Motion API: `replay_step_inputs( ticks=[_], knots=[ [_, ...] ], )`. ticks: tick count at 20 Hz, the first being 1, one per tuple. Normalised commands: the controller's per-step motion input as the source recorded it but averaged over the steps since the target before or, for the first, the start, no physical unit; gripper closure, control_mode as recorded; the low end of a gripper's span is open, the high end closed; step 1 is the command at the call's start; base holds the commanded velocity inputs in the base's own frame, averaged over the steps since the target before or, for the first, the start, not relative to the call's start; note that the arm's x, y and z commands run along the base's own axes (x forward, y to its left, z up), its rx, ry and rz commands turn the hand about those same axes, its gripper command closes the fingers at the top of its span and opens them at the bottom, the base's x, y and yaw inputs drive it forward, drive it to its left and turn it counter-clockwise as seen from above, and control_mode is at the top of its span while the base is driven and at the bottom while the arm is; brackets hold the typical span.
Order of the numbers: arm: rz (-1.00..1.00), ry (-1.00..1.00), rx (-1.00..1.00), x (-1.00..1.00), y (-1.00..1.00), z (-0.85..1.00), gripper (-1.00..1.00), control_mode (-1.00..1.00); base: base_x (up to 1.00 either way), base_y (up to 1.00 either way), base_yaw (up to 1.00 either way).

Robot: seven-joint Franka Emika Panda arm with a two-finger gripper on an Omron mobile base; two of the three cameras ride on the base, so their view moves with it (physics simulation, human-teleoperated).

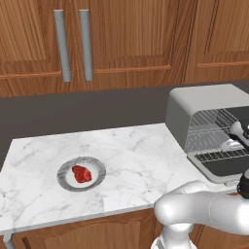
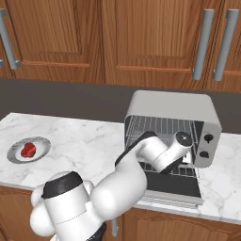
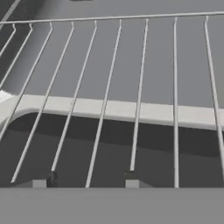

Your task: Open the toaster oven door. Place the hotdog bun on the top rack in the toaster oven and place the steak on the bottom rack.

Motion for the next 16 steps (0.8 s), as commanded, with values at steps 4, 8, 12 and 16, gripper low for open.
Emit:
replay_step_inputs(
  ticks=[4,8,12,16],
  knots=[
    [-0.02,0.19,-0.12,-0.71,0.00,-0.71,-1.00,-1.00,0.00,0.00,0.00],
    [-0.02,0.10,-0.06,-0.52,0.00,-0.38,-1.00,-1.00,0.00,0.00,0.00],
    [-0.10,0.00,0.02,-0.15,0.10,0.58,-1.00,-1.00,0.00,0.00,0.00],
    [-0.07,0.00,0.00,-0.13,0.31,0.60,-1.00,-1.00,0.00,0.00,0.00]
  ],
)
